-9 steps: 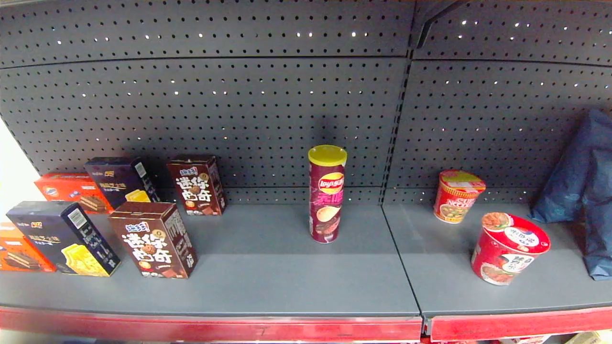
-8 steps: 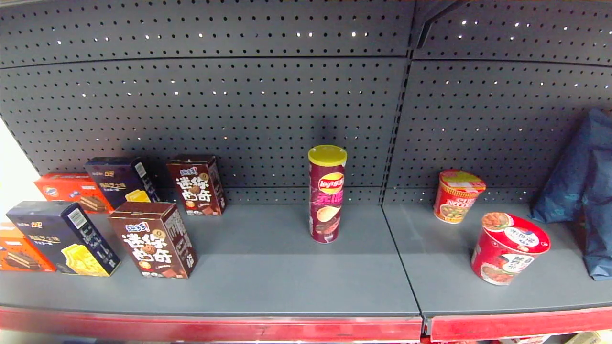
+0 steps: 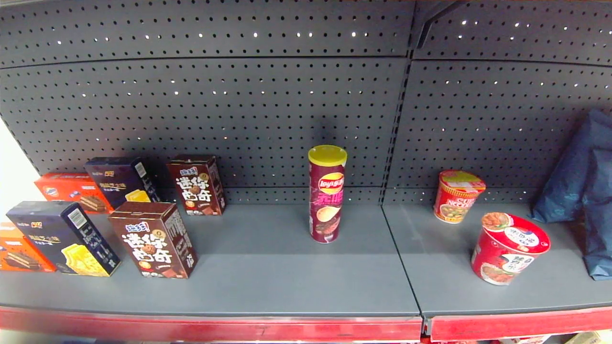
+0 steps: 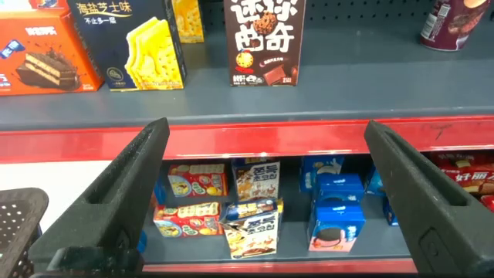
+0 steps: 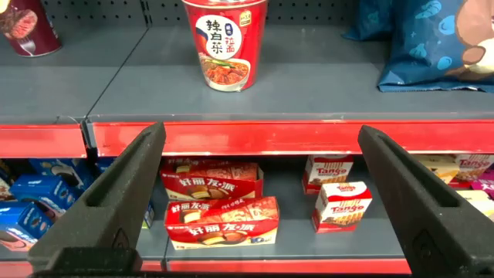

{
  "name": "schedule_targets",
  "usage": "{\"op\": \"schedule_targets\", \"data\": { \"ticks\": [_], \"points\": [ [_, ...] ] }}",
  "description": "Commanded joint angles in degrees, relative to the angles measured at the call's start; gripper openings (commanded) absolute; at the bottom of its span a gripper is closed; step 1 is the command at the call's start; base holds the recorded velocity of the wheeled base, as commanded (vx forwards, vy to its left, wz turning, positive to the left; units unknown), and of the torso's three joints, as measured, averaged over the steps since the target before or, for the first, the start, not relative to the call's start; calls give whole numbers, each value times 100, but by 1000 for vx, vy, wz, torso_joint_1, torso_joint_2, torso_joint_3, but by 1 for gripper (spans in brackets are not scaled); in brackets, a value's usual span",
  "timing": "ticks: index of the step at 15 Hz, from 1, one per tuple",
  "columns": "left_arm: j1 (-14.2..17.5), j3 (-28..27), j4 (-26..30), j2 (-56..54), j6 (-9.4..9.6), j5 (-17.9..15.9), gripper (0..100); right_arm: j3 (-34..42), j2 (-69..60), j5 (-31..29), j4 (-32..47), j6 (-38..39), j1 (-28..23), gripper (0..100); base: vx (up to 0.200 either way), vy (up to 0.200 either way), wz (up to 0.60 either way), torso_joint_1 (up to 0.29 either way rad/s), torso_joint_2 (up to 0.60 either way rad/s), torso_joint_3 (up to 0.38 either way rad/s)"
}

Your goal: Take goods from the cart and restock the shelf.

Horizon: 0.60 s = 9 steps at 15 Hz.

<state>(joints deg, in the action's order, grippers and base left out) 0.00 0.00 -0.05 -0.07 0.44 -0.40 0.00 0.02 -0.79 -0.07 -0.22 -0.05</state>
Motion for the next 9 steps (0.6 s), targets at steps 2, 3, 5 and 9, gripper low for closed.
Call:
{"op": "schedule_targets", "data": {
  "ticks": [2, 3, 5, 9],
  "points": [
    [0, 0, -4, 7, -35, 5, 100, 0, -2, 0, -1, 4, -4, 100, 0, 0, 600, -2, 5, 2],
    [0, 0, -4, 7, -9, 5, 100, 0, -2, 0, -1, -4, -4, 100, 0, 0, 600, -2, 2, 2],
    [0, 0, -4, 7, -26, 5, 100, 0, -2, 0, -1, 4, 5, 100, 0, 0, 600, 10, 5, 0],
    [0, 0, -4, 7, -35, 5, 100, 0, -2, 0, -1, 4, -4, 100, 0, 0, 600, 4, 1, 5]
  ]
}}
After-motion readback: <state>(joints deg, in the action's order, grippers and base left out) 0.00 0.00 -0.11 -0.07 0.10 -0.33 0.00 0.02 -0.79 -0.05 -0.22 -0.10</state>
